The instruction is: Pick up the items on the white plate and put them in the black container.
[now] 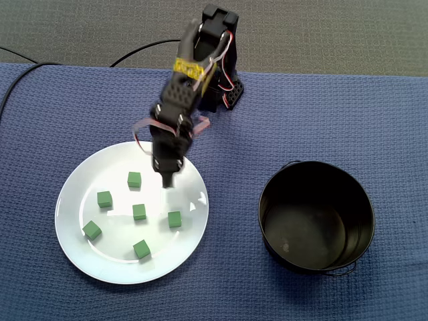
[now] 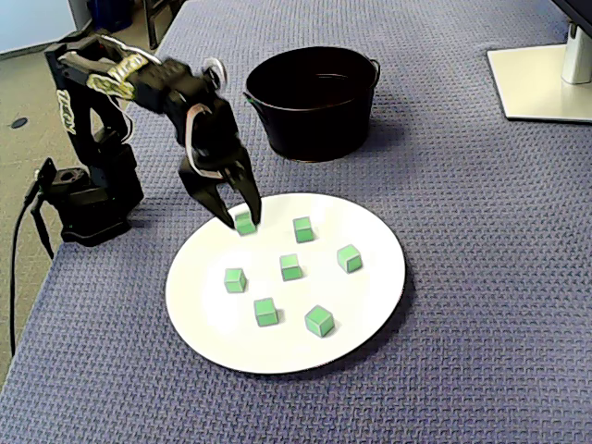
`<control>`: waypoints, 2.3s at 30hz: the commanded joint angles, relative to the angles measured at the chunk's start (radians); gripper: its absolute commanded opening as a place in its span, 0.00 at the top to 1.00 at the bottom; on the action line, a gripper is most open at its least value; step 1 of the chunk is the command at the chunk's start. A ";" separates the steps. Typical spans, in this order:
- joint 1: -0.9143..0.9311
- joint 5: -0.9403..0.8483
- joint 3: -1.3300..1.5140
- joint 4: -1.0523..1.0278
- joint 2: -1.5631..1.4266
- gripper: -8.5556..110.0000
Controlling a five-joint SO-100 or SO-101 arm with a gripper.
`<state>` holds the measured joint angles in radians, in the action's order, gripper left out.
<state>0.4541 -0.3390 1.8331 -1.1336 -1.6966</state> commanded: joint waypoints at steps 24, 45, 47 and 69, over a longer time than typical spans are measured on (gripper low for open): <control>-0.908 -0.520 -0.604 0.006 -0.574 0.93; -0.959 -0.471 0.009 0.394 -0.072 0.93; -0.974 -0.463 0.038 0.442 -0.064 0.93; -0.733 -0.666 -0.233 -0.040 -0.414 0.64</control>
<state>-0.4111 -0.9097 1.7595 -1.0293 -1.9819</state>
